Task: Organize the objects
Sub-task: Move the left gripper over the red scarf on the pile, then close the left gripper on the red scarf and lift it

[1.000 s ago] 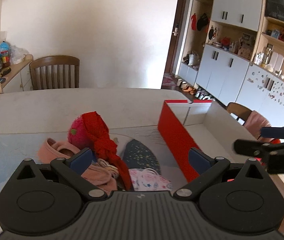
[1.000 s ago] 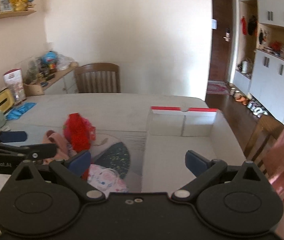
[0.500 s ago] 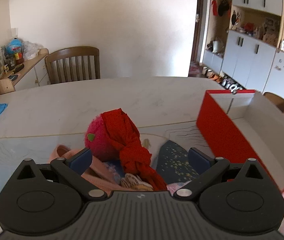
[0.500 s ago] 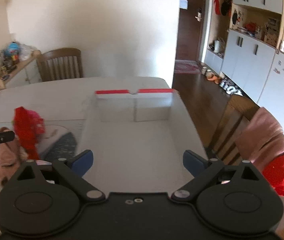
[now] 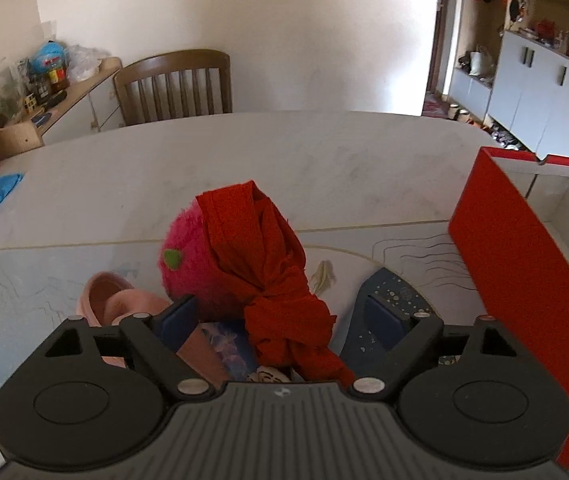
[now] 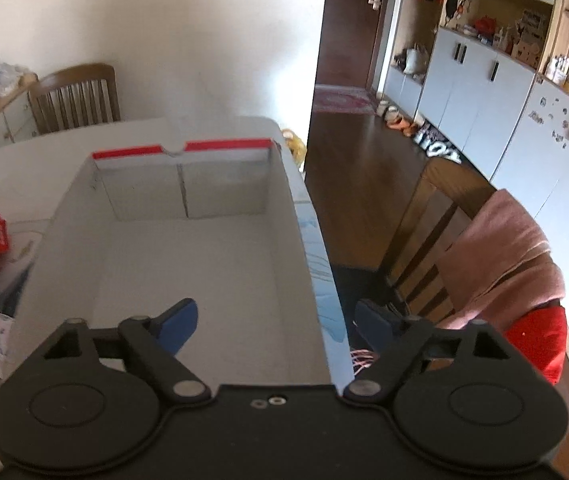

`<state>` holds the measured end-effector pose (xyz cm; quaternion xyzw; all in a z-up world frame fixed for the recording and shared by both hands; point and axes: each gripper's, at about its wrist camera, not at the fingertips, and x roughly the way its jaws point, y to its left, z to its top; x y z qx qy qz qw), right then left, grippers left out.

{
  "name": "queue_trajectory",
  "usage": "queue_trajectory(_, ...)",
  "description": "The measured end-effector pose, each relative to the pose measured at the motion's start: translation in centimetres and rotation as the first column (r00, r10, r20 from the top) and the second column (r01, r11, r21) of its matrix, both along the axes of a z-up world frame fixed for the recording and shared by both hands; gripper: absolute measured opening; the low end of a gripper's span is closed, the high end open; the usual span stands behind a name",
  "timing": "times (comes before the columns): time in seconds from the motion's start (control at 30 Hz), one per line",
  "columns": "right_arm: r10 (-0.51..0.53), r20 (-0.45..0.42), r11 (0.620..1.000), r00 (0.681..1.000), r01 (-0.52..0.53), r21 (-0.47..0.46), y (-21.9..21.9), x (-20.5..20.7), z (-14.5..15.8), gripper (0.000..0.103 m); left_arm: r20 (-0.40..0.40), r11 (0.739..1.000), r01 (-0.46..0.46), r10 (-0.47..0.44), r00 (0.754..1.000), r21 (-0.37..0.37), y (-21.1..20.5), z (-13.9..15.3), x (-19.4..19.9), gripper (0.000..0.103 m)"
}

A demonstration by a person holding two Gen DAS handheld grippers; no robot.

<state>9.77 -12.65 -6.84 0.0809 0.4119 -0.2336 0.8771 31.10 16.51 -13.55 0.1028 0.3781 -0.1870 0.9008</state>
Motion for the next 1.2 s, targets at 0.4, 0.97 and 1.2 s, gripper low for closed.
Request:
queue_trajectory(0.4,0.045,-0.072,0.997,0.996,-0.041,0.064,-2.1,0.6,-1.6,0.036,-0.069,0.998,-0.064,0.063,0.996,-0.009,-0.6,-1.0,0.7,0.048)
queue_trajectory(0.97,0.113,-0.062,0.988,0.992,-0.105,0.117,-4.1,0.5,-2.3,0.002,-0.045,0.991,-0.112,0.108,0.993,-0.077,0.3,2.0,-0.8,0.029)
queue_trajectory(1.2,0.136,-0.057,0.984,0.989,-0.128,0.122,-4.3,0.3,-2.3,0.002,-0.006,0.986,-0.104,0.104,0.995,-0.132,1.3,5.9,-2.2,0.028)
